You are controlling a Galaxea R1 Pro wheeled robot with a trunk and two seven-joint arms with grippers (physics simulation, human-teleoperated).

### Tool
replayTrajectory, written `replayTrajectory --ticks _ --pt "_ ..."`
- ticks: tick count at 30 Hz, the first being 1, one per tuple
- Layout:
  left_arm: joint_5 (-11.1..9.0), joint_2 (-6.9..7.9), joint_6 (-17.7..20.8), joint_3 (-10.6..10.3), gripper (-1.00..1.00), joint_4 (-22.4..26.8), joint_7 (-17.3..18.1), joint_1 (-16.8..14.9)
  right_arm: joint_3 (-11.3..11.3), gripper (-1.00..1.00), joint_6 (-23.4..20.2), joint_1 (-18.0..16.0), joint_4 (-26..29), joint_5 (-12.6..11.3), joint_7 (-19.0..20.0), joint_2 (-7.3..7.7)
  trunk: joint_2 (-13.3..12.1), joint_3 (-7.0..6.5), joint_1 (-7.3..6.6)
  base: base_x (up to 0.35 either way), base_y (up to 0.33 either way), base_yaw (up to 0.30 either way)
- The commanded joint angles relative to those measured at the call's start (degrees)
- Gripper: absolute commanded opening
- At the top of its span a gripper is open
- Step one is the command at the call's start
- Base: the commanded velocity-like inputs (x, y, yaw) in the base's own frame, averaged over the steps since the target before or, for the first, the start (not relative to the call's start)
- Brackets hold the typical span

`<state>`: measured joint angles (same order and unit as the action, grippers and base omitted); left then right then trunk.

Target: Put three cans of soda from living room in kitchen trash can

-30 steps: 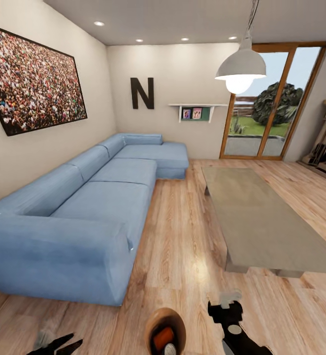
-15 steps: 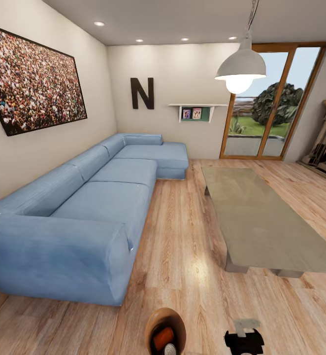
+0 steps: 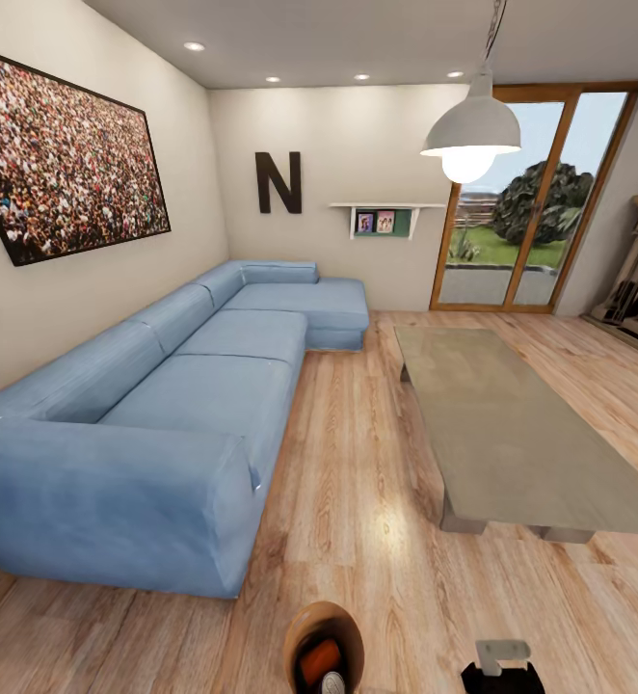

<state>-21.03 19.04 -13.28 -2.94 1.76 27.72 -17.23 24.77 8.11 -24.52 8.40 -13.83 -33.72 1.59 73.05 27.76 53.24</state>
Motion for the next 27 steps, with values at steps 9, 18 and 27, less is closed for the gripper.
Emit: replayTrajectory --ticks 9,18,27 --pt "0.03 -0.61 0.01 0.04 1.0 0.0 -1.88 0.0 0.06 1.0 -0.06 0.0 -1.33 -0.03 -0.06 0.02 0.0 0.0 0.0 0.0 0.0 0.0" --pt "0.01 -1.73 0.01 -0.04 1.0 0.0 -1.95 0.0 0.19 1.0 -0.2 0.0 -3.96 0.17 -0.13 -0.26 0.0 0.0 0.0 0.0 0.0 0.0" --pt "-0.05 -4.77 0.01 -0.03 1.0 0.07 -1.97 0.0 0.16 1.0 -0.27 0.0 -4.45 0.21 -0.17 -0.18 0.0 0.0 0.0 0.0 0.0 0.0"
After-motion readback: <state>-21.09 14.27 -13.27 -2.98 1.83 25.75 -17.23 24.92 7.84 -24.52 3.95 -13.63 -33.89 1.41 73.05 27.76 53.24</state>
